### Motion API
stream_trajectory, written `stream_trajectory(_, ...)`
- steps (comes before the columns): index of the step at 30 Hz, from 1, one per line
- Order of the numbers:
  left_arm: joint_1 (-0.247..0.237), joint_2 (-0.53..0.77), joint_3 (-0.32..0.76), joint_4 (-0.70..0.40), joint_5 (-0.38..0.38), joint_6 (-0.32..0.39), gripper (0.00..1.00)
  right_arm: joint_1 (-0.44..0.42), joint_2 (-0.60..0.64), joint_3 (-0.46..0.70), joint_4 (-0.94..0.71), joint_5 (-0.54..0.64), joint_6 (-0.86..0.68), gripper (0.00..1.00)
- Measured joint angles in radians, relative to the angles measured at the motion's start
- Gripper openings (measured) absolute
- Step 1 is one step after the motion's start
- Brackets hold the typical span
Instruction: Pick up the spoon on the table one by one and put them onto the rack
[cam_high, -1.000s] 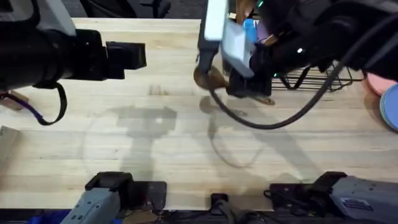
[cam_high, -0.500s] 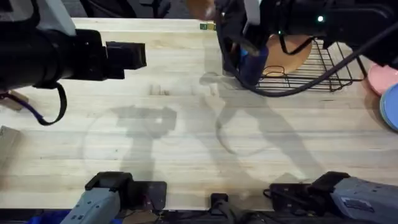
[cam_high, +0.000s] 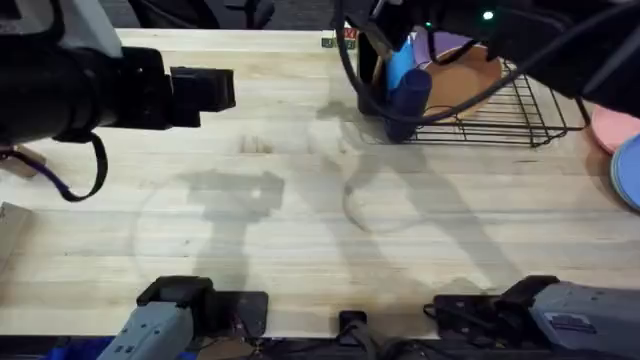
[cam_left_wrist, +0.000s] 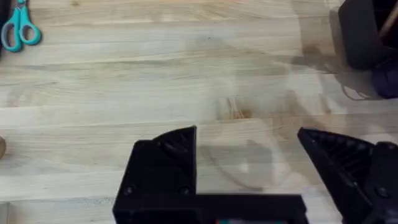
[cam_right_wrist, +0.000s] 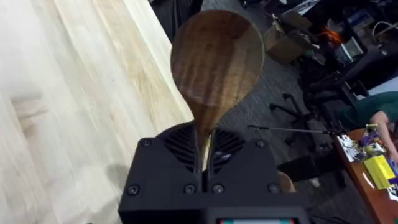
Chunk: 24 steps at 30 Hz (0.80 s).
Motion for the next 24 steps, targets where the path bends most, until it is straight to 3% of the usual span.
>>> stream_trajectory(24,0.000,0.000,0.000,0.000,0.000,0.000,0.993,-0.091,0.189,0.000,0.067,0.000,0.232,0.035)
